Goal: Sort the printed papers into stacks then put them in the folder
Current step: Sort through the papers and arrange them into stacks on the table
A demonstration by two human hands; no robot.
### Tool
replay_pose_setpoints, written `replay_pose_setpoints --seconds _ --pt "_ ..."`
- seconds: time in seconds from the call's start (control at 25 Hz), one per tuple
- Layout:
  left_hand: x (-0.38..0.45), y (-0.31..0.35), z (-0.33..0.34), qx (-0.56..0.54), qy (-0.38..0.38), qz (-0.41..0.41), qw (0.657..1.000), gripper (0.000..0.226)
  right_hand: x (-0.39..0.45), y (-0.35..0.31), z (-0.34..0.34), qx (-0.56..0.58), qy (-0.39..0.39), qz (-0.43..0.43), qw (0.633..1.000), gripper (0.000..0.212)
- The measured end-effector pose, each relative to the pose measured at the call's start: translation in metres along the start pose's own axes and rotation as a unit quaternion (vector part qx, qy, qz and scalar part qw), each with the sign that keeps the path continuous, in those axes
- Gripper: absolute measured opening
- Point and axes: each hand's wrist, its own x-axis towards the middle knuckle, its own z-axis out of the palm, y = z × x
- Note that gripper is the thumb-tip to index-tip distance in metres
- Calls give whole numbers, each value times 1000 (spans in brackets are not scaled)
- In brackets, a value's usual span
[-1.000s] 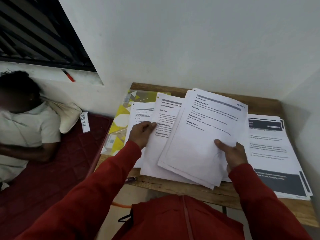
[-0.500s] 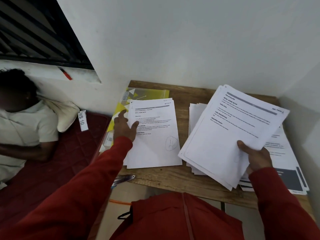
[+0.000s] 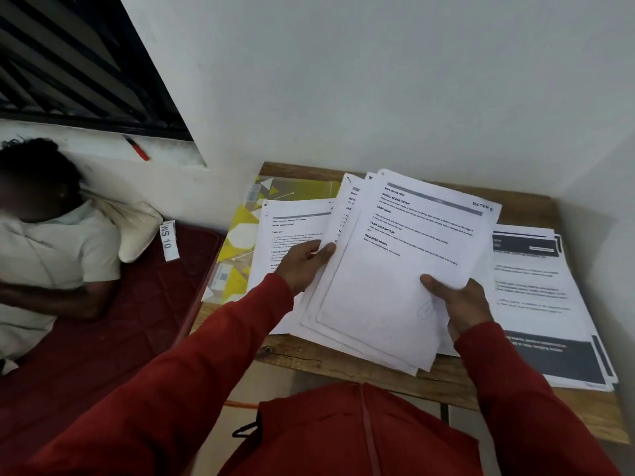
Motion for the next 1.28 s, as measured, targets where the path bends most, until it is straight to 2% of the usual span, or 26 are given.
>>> replay_pose_setpoints --seconds 0.08,0.16,0.32,0.48,0.56,0.72,0.8,0.84,0.88,0.92,0.96,1.0,1.04,1.08,1.12,1.16,1.28 --pt "-4 -1 -5 -31 0 -21 999 14 0 0 -1 8 -2 3 1000 59" --pt "-6 -2 -9 -43 18 -38 998 14 0 1 -2 6 -7 5 1000 59" --pt "-4 -6 -13 -39 40 -51 997 18 2 3 -6 -19 26 10 999 36" --pt "17 -26 -42 43 195 12 980 15 9 1 -32 -34 150 10 988 32" --pt "24 -41 -62 128 247 -18 960 24 8 -2 -52 -41 183 11 982 35" --pt "26 -64 -78 227 248 -76 939 32 4 -5 -77 -22 205 7 978 40" --pt "24 -68 -78 279 262 -87 920 56 1 -7 -75 -11 191 10 982 47" --pt "22 -66 -74 294 269 -62 915 63 -1 -8 -73 0 177 11 984 53" --pt "20 -59 -66 279 258 -12 925 59 -1 -6 -70 6 160 17 987 61" --pt "16 -46 -53 231 212 39 949 45 -1 -4 -64 7 140 22 990 64" --pt "10 -30 -36 173 136 65 973 30 -2 -2 -55 4 116 24 993 62" --pt "3 -12 -18 141 46 59 987 22 -3 0 -45 -2 89 26 996 60" --pt "-2 0 -3 124 -27 45 991 25 -3 3 -35 -10 57 23 998 64" --pt "-3 7 8 119 -69 35 990 30 -3 5 -26 -19 32 21 999 72" --pt "0 8 14 110 -79 34 990 31 -2 6 -17 -24 9 18 1000 74" --pt "1 7 15 95 -70 36 992 28 -2 6 -10 -26 -7 14 1000 68" --pt "2 1 1 26 -18 -6 999 16 2 7 -8 -34 17 -4 999 41"
